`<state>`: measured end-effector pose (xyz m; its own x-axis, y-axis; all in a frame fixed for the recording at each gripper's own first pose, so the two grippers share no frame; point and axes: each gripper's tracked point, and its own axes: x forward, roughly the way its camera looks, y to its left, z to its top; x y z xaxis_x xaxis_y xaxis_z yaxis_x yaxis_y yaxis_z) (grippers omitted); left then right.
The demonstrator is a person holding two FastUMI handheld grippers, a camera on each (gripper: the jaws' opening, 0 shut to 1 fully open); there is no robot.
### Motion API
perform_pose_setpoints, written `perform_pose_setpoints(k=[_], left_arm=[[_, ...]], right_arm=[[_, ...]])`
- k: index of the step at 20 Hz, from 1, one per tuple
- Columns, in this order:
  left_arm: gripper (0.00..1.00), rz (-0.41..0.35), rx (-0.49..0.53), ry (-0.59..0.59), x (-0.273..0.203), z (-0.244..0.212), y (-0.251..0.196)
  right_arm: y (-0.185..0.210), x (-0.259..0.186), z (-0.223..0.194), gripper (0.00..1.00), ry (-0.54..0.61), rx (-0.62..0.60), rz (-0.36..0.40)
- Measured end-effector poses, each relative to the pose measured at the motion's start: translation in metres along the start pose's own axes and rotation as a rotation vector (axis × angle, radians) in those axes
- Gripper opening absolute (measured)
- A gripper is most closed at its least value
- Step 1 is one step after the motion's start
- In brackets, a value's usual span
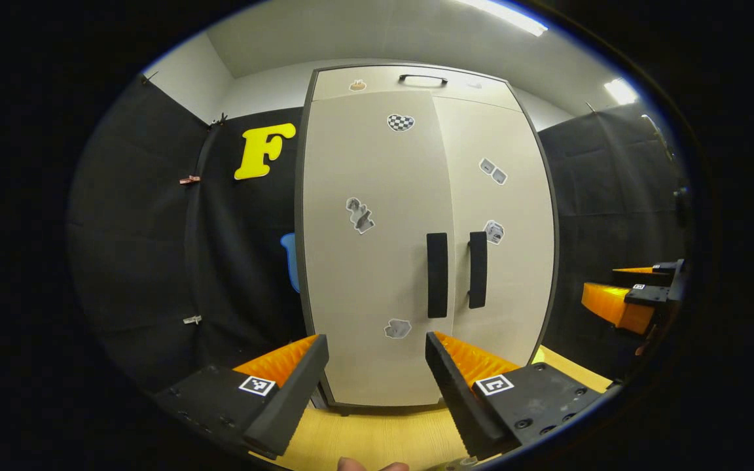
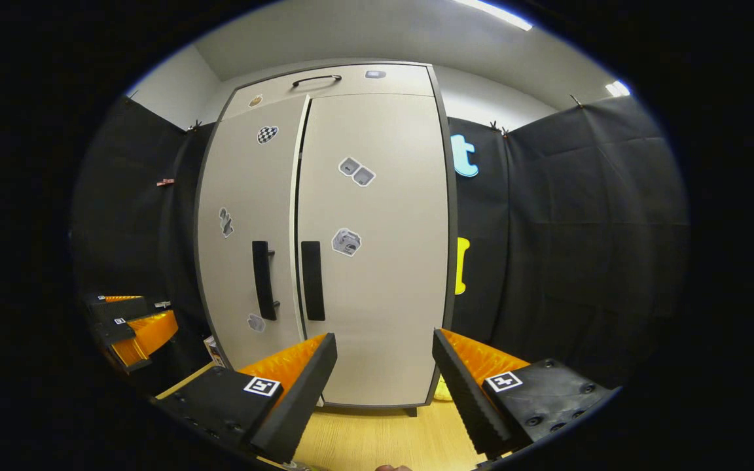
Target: Grasp the bottle in the cabinet with the left hand and place it on the coaster, then close the right door with the right hand and the left door with the left hand.
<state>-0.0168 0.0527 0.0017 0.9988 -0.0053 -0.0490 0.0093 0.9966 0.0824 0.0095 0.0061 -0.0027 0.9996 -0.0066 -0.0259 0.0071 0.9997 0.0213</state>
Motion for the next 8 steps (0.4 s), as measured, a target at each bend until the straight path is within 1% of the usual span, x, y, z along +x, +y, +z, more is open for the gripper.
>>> perform_pose_setpoints(k=[8], left_arm=[[0.95,-0.044,-0.006,-0.017,0.0028,0.0006,-0.0010]], right_arm=[[0.0057,-0.0066,-0.0009,0.98,-0.002,-0.014,-0.029]])
